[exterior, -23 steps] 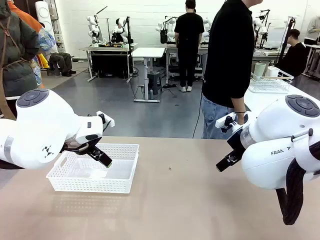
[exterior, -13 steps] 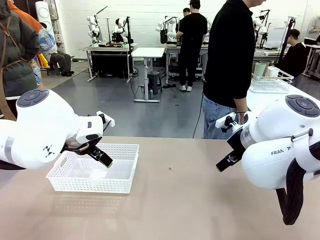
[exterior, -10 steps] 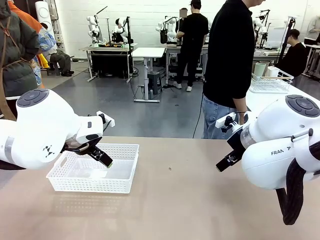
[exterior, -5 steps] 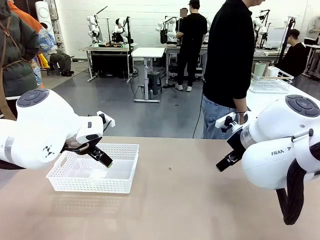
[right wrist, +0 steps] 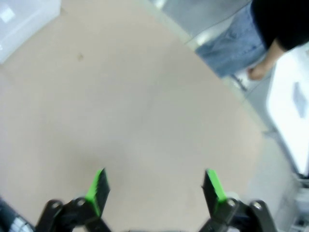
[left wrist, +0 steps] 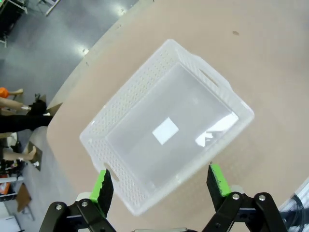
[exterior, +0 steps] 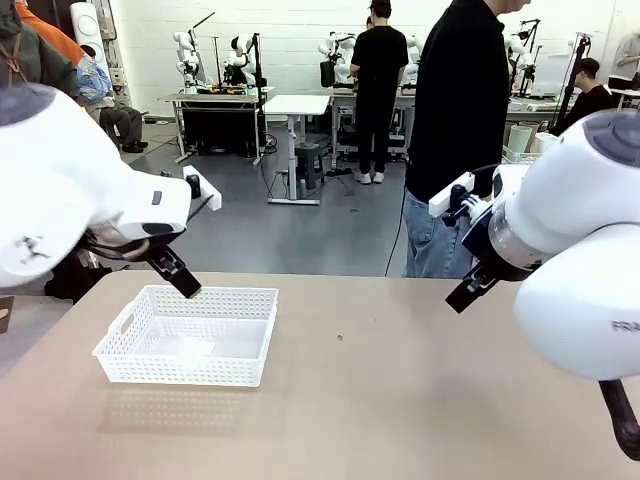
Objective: Clean and organize the cups into the basket.
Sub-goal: Pick up the Organizing basket and move it to the center of the table, then pick up the Reusable plastic cup from the right side of the table and place it inside the Organizing basket.
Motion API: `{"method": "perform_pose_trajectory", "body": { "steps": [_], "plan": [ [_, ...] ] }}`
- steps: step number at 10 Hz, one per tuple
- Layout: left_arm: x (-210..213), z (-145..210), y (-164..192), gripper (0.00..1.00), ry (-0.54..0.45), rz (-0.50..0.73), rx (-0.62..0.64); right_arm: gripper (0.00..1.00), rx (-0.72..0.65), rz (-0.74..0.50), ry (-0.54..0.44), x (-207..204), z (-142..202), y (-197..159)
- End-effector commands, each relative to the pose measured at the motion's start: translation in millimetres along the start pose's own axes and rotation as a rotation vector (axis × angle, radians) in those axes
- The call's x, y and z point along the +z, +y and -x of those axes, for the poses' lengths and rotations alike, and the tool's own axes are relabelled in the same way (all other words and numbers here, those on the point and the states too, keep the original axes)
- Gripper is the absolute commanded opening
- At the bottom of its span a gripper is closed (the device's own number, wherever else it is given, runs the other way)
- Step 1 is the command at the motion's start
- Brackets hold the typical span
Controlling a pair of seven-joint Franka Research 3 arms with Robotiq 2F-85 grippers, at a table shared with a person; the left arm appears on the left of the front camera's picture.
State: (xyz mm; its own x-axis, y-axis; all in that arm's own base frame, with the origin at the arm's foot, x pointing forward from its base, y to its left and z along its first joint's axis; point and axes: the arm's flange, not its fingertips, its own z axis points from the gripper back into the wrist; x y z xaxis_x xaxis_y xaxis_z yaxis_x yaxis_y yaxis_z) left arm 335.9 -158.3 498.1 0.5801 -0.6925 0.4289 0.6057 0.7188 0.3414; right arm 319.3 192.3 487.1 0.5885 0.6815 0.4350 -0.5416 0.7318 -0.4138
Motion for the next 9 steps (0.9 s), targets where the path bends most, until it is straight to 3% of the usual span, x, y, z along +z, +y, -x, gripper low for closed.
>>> {"method": "perform_pose_trajectory", "body": {
  "steps": [1, 2, 6, 7, 8, 9],
  "plan": [
    [17.0, 55.4, -30.3, 1.00, 0.019, -0.032, -0.020, 1.00, 0.024, 0.020, 0.048, 28.4, 95.9, 52.2],
    [0.0, 0.0, 0.0, 1.00, 0.000, 0.000, 0.000, 1.00, 0.000, 0.000, 0.000, 0.0, 0.0, 0.0],
    [10.4, 2.9, -2.6, 1.00, 0.014, 0.003, -0.004, 1.00, -0.001, 0.001, 0.019, 15.8, 4.0, 5.7],
    [12.0, 11.7, 33.9, 1.00, -0.106, 0.277, 0.235, 1.00, -0.221, -0.366, -0.080, 9.0, 17.9, -40.2],
    [12.2, 25.6, 66.5, 1.00, -0.183, 0.553, 0.384, 1.00, -0.373, -0.609, -0.173, 2.7, 41.5, -76.3],
    [6.1, 41.6, 101.1, 1.00, -0.256, 0.712, 0.510, 1.00, -0.489, -0.828, -0.267, -7.1, 67.3, -112.5]
  ]
}}
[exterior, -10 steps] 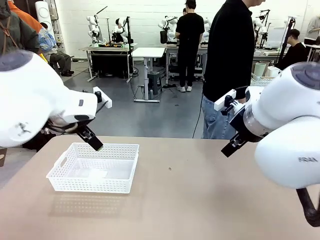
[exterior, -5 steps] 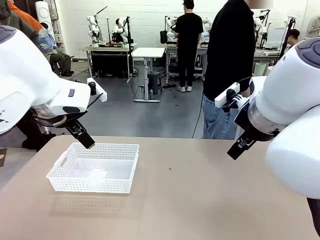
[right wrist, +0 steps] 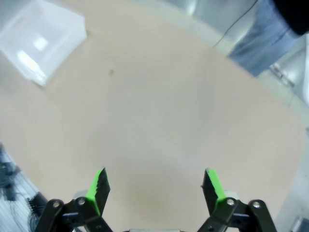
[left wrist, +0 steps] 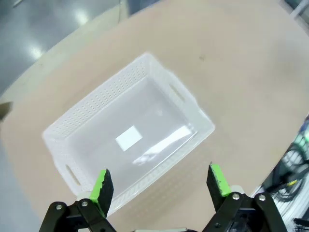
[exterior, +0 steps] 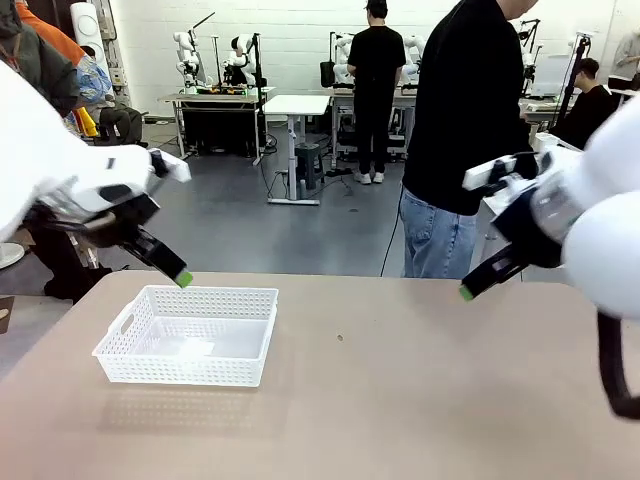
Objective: Clean and organize the cups into the basket.
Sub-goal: Pick up the Organizing basket and move it to the center of the table, then pick up the Reusable plastic cup from the right side of the table and place it inside the Organizing basket.
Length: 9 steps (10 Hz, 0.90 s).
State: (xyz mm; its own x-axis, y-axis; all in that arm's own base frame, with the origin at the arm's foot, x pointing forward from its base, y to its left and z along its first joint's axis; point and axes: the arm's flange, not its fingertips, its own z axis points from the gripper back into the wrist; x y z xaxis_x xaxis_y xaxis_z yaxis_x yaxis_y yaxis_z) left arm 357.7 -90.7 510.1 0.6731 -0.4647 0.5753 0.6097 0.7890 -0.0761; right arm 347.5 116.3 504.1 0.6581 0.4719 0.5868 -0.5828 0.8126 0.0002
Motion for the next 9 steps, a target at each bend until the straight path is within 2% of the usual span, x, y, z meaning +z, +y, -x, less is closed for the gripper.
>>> {"method": "perform_pose_trajectory", "body": {
  "steps": [1, 2, 5, 7, 9],
  "plan": [
    [20.7, 12.1, 75.5, 1.00, -0.205, 0.482, 0.403, 1.00, -0.411, -0.657, -0.238, 19.4, 50.1, -87.7],
    [19.9, 22.8, 101.6, 1.00, -0.224, 0.588, 0.502, 1.00, -0.501, -0.749, -0.311, 19.7, 67.7, -120.6],
    [18.9, 56.2, 158.1, 1.00, -0.144, 0.663, 0.725, 1.00, -0.694, -0.923, -0.382, 8.0, 119.9, -190.2],
    [24.3, 81.8, 187.2, 1.00, -0.101, 0.559, 0.799, 1.00, -0.716, -0.913, -0.406, 15.3, 149.3, -214.7],
    [37.4, 106.3, 204.3, 1.00, -0.101, 0.486, 0.864, 1.00, -0.739, -0.868, -0.412, 32.5, 173.5, -227.2]
  ]
}}
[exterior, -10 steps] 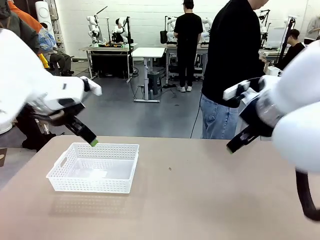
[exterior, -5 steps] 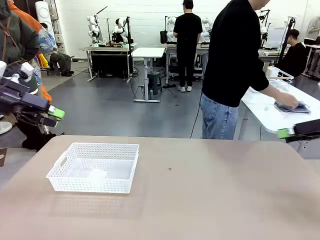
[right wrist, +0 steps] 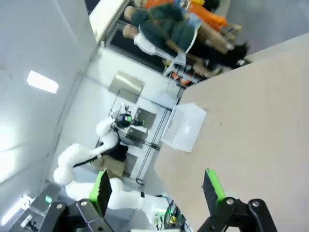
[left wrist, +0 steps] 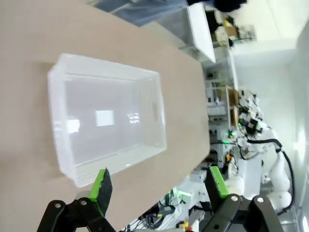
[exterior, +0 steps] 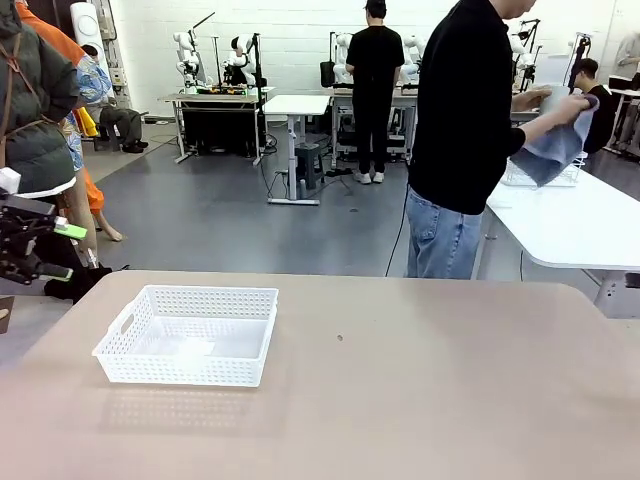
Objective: Clean and organize the cups into the basket.
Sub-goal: Pick up the Organizing basket and move it to the center of the table, then pick up the Reusable plastic cup from the right side of the table and place it inside the Organizing basket.
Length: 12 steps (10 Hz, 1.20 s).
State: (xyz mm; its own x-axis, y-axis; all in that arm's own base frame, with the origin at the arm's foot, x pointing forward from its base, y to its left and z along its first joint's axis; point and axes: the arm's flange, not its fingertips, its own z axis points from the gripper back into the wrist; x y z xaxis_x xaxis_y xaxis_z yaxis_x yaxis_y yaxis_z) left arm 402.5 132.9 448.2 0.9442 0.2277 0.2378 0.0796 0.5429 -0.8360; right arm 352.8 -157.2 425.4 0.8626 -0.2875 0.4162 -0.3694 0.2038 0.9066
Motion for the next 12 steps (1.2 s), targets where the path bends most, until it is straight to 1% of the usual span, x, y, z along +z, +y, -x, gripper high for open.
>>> {"method": "perform_pose_trajectory", "body": {
  "steps": [1, 2, 3, 4, 6, 8, 9, 10, 11, 12],
  "plan": [
    [21.4, 4.6, -7.4, 1.00, -0.029, -0.074, 0.032, 1.00, 0.010, 0.129, -0.003, 22.5, 3.8, 8.1],
    [34.8, 9.4, -3.1, 1.00, -0.060, -0.082, 0.043, 1.00, -0.005, 0.163, -0.004, 33.3, 6.7, 11.3],
    [50.9, 15.6, -1.0, 1.00, -0.092, -0.085, 0.048, 1.00, -0.016, 0.186, 0.058, 49.6, 13.9, 14.6],
    [64.9, 20.8, 0.0, 1.00, -0.112, -0.084, 0.049, 1.00, -0.025, 0.192, 0.054, 65.1, 22.3, 18.6],
    [92.2, 34.1, 2.6, 1.00, -0.157, -0.092, 0.056, 1.00, -0.033, 0.204, 0.022, 96.9, 41.7, 22.4],
    [117.8, 49.0, 5.1, 1.00, -0.202, -0.101, 0.061, 1.00, -0.050, 0.209, -0.043, 125.9, 63.1, 23.2],
    [126.2, 54.1, 5.3, 1.00, -0.221, -0.101, 0.060, 1.00, -0.048, 0.218, -0.072, 134.0, 69.8, 25.4],
    [128.8, 58.0, 4.5, 1.00, -0.230, -0.093, 0.043, 1.00, -0.009, 0.229, -0.105, 135.8, 70.6, 30.7],
    [123.4, 43.4, 7.7, 1.00, -0.221, -0.103, 0.048, 1.00, -0.074, 0.223, -0.061, 133.2, 60.4, 26.0],
    [123.4, 43.4, 7.7, 1.00, -0.221, -0.103, 0.048, 1.00, -0.074, 0.223, -0.061, 133.2, 60.4, 26.0]
  ]
}}
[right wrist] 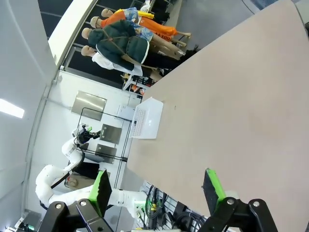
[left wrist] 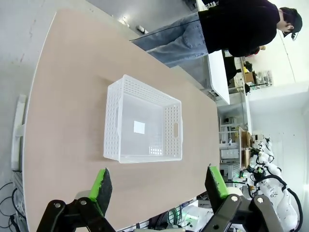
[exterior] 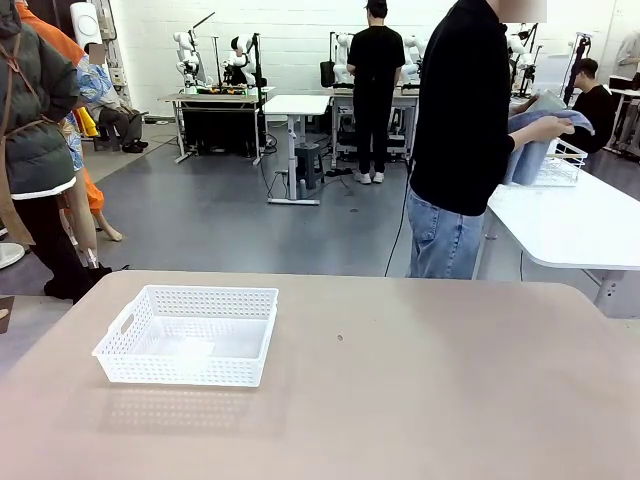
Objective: Clean and organize the cups into the basket.
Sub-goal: Pick up the Organizing basket and move it to the center of the table, then pick up the Reusable plastic cup from the right side of the table and place it inside the Organizing basket.
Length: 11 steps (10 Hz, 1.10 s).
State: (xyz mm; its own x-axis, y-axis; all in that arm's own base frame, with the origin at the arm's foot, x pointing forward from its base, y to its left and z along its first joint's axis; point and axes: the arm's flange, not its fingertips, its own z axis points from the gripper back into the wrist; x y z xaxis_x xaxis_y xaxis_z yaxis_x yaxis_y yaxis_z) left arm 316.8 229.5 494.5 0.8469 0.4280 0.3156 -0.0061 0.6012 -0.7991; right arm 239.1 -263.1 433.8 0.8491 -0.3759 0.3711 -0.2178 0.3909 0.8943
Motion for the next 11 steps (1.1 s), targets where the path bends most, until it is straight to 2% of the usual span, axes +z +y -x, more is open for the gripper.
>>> {"method": "perform_pose_trajectory", "body": {
  "steps": [1, 11],
  "plan": [
    [-5.8, -3.3, 0.0, 1.00, 0.010, -0.004, -0.001, 1.00, -0.009, -0.010, 0.019, -6.3, -3.3, -0.4],
    [-5.8, -3.3, 0.0, 1.00, 0.010, -0.004, -0.001, 1.00, -0.009, -0.010, 0.019, -6.3, -3.3, -0.4]
  ]
}}
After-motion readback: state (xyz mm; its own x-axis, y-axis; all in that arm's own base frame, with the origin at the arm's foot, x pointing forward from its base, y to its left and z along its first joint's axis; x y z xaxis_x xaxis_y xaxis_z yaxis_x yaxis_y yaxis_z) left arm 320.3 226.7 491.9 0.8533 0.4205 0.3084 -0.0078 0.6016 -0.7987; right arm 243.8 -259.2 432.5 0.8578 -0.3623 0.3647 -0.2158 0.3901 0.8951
